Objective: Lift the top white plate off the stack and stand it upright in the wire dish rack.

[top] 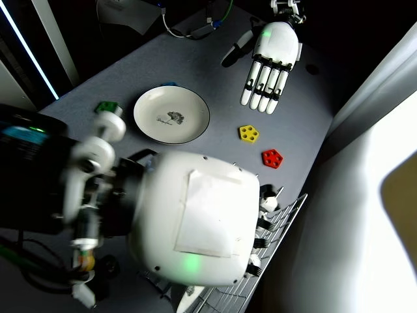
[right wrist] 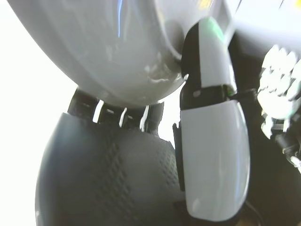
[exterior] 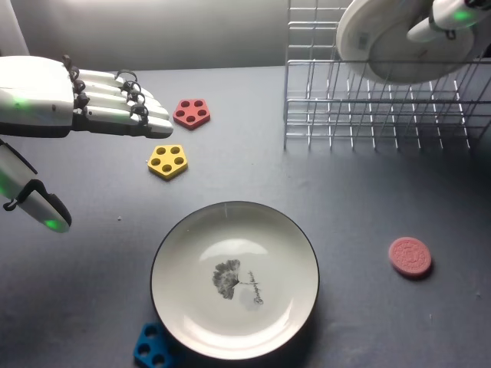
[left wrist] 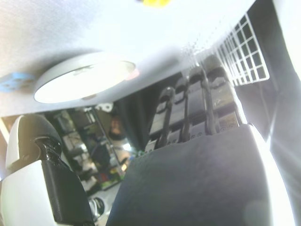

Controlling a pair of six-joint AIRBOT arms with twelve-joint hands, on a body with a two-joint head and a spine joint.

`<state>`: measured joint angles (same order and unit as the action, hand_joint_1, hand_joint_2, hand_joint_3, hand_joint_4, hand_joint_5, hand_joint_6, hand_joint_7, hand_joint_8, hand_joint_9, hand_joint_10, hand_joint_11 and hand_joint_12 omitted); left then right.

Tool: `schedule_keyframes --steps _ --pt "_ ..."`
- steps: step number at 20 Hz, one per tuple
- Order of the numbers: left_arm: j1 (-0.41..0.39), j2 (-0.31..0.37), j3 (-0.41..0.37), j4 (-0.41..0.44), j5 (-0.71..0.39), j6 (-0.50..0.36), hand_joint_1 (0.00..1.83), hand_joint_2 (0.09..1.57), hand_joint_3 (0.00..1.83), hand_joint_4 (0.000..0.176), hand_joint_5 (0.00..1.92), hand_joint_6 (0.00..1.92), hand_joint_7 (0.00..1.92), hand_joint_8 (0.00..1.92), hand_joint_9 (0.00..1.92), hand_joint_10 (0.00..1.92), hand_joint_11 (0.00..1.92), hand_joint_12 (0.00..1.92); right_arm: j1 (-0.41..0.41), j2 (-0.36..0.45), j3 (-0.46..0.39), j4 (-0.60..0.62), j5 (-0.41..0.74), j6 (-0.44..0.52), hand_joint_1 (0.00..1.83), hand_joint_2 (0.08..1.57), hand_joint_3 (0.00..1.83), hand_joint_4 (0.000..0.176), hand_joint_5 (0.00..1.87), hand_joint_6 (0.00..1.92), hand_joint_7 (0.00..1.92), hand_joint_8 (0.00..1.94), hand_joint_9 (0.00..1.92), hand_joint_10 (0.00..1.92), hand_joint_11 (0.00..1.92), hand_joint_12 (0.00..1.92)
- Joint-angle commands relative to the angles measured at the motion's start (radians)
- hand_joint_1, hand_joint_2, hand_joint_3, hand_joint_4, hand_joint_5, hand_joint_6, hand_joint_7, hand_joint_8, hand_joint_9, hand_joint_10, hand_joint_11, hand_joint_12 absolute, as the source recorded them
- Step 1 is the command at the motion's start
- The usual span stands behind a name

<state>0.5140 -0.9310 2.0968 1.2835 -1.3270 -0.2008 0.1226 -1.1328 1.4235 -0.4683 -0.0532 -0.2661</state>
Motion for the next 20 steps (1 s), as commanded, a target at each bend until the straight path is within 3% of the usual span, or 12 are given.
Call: schedule_keyframes --steps 1,4,7,8,9,10,11,12,15,18,19,20 --pt "-0.027 0.006 -0.003 -0.090 -0.053 -0.008 0.50 0.85 0.00 0.000 0.00 0.00 0.04 0.00 0.06 0.00 0.00 0.36 0.006 0.012 0.008 0.009 0.102 -0.001 1.48 1.15 0.00 0.000 0.71 1.27 0.86 0.93 0.94 0.97 0.78 1.60" --pt "-0.027 0.006 -0.002 -0.092 -0.054 -0.008 0.52 0.86 0.00 0.000 0.00 0.00 0.03 0.00 0.04 0.00 0.00 0.24 -0.007 -0.005 0.013 0.022 0.095 -0.001 1.48 1.15 0.00 0.000 0.73 1.24 0.87 0.92 0.94 0.98 0.79 1.59" --pt "-0.028 0.006 -0.003 -0.093 -0.056 -0.008 0.49 0.84 0.00 0.000 0.00 0.00 0.04 0.00 0.05 0.00 0.00 0.26 -0.023 -0.019 0.025 0.032 0.092 -0.001 1.49 1.12 0.00 0.000 0.77 1.21 0.91 0.89 0.99 0.92 0.87 1.51" --pt "-0.028 0.006 -0.003 -0.094 -0.057 -0.008 0.49 0.83 0.00 0.000 0.01 0.00 0.06 0.01 0.07 0.01 0.00 0.33 -0.030 -0.025 0.036 0.041 0.092 -0.001 1.22 1.16 0.00 0.000 0.86 1.14 0.78 0.43 0.86 0.47 0.81 0.94" --pt "-0.028 0.006 -0.003 -0.094 -0.059 -0.009 0.49 0.83 0.00 0.000 0.01 0.00 0.06 0.01 0.08 0.01 0.00 0.34 -0.039 -0.033 0.050 0.049 0.093 -0.001 1.16 1.16 0.01 0.000 0.87 1.13 0.82 0.17 0.90 0.21 0.83 0.74" --pt "-0.028 0.006 -0.002 -0.094 -0.060 -0.009 0.51 0.84 0.00 0.000 0.00 0.00 0.03 0.00 0.06 0.00 0.00 0.30 -0.046 -0.042 0.065 0.052 0.094 -0.001 0.98 1.05 0.00 0.000 0.45 0.40 0.48 0.03 0.55 0.04 0.49 0.63" --pt "-0.028 0.006 -0.002 -0.095 -0.060 -0.011 0.52 0.84 0.00 0.000 0.00 0.00 0.02 0.00 0.05 0.00 0.00 0.29 -0.055 -0.052 0.083 0.057 0.102 -0.001 0.94 1.03 0.00 0.000 0.41 0.12 0.40 0.01 0.47 0.01 0.40 0.65" --pt "-0.031 0.006 -0.003 -0.096 -0.061 -0.012 0.52 0.84 0.00 0.000 0.00 0.00 0.02 0.00 0.05 0.00 0.00 0.29 -0.057 -0.059 0.093 0.059 0.107 -0.001 0.93 1.02 0.00 0.000 0.42 0.03 0.39 0.00 0.45 0.00 0.36 0.70" --pt "-0.033 0.007 -0.003 -0.098 -0.062 -0.016 0.48 0.85 0.00 0.000 0.00 0.00 0.02 0.00 0.06 0.00 0.00 0.29 -0.058 -0.079 0.123 0.060 0.116 -0.001 0.85 0.97 0.00 0.000 0.39 0.00 0.46 0.00 0.45 0.00 0.31 0.51" --pt "-0.033 0.011 -0.002 -0.097 -0.061 -0.017 0.48 0.85 0.00 0.000 0.00 0.00 0.05 0.00 0.08 0.01 0.00 0.36 -0.058 -0.089 0.144 0.060 0.127 -0.001 0.83 1.02 0.00 0.000 0.33 0.00 0.35 0.00 0.34 0.00 0.19 0.50" --pt "-0.033 0.013 -0.002 -0.101 -0.062 -0.018 0.52 0.85 0.00 0.000 0.00 0.00 0.02 0.00 0.05 0.01 0.00 0.27 -0.058 -0.091 0.146 0.060 0.132 -0.001 0.81 1.02 0.00 0.000 0.31 0.00 0.34 0.00 0.33 0.00 0.18 0.49" --pt "-0.033 0.015 -0.002 -0.100 -0.065 -0.017 0.51 0.85 0.00 0.000 0.00 0.00 0.04 0.01 0.06 0.01 0.00 0.30 -0.058 -0.092 0.147 0.060 0.137 -0.001 0.81 1.02 0.00 0.000 0.31 0.00 0.33 0.00 0.33 0.00 0.17 0.49"
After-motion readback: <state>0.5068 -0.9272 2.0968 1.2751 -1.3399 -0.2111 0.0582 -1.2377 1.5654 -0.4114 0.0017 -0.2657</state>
